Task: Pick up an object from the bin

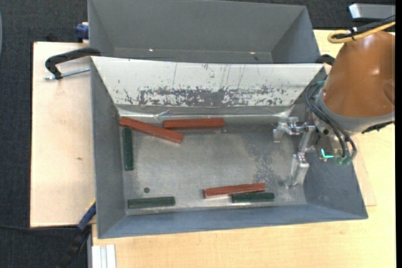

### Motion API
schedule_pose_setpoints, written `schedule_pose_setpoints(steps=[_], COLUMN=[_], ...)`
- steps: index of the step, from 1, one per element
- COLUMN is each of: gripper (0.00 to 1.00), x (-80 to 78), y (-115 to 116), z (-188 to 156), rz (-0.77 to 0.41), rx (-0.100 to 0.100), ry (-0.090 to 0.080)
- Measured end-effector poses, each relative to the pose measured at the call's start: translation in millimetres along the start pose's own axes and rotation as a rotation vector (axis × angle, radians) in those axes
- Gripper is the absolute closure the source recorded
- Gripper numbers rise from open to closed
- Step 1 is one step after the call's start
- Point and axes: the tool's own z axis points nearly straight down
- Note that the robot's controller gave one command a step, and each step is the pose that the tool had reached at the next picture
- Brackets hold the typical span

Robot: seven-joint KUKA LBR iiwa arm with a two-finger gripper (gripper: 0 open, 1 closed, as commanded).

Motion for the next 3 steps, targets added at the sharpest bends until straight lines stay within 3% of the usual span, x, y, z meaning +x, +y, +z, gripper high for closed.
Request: schedule_pose_setpoints(steps=[1,2,3], gripper=[0.00,0.00,0.00], x=[-1.1,-2.8,-6.9], y=[0.3,39.5,55.0], z=[-3.5,46.3,82.9], rz=[-0.001,-0.057,0.039], rx=[0.001,0.002,-0.001], ry=[-0.007,-0.014,-0.005])
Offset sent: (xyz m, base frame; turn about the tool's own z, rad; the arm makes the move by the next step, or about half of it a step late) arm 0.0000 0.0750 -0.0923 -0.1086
